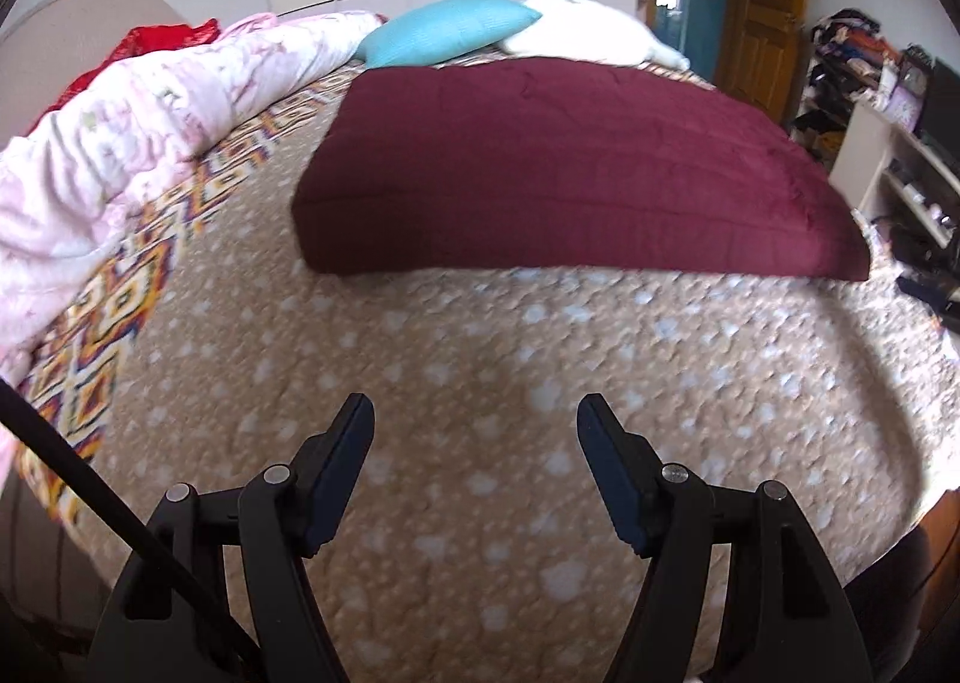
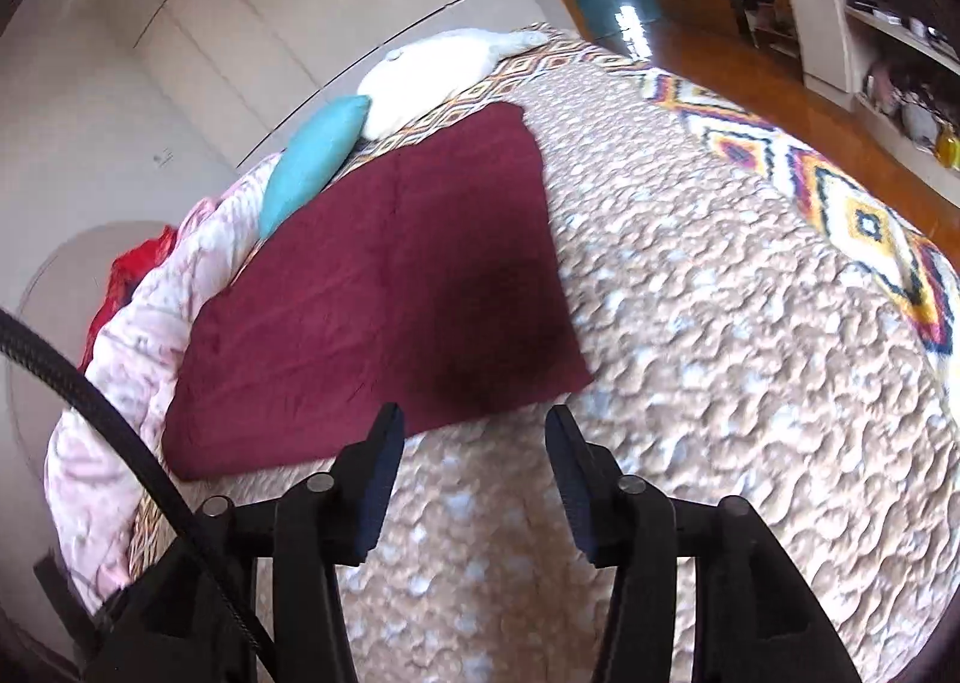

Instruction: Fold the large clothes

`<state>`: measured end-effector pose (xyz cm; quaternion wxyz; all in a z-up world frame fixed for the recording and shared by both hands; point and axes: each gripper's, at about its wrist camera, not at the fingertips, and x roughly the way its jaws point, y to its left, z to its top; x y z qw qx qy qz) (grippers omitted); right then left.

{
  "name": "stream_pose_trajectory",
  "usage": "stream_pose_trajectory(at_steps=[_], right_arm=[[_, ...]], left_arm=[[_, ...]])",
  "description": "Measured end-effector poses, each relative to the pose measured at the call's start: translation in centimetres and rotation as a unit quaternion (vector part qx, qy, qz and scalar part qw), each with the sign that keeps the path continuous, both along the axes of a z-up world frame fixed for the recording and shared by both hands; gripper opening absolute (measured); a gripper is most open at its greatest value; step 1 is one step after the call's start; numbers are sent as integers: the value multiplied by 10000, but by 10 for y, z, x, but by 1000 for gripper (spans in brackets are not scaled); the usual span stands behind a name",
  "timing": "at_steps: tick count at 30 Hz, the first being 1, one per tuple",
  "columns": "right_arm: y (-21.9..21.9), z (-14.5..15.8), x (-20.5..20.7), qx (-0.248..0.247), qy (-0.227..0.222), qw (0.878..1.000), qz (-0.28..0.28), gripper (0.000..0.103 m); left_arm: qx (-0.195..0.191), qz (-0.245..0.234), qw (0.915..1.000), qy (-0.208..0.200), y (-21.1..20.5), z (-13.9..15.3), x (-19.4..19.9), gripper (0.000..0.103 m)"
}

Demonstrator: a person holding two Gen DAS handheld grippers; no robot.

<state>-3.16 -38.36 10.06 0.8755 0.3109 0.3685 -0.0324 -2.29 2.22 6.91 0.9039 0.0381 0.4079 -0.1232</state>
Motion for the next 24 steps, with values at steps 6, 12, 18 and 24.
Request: stream_pose_trajectory(at_steps=[6, 12, 18, 24], right_arm=[[22, -24, 34, 696, 93, 9973, 226, 62], [-22, -6, 32, 650, -281, 9964, -463, 74], [-80, -2, 82, 708, -61, 9956, -618, 91], [-86, -31, 154, 926, 402, 9947, -212, 91]], left_arm=[[-601, 155, 9976, 311, 18, 0, 50, 69], [-1373, 572, 9888, -84, 86, 34, 100, 78], [-1669, 317, 9844, 454, 109, 24, 192, 78], [-2295, -116, 9649, 1269, 100, -11, 274, 78]])
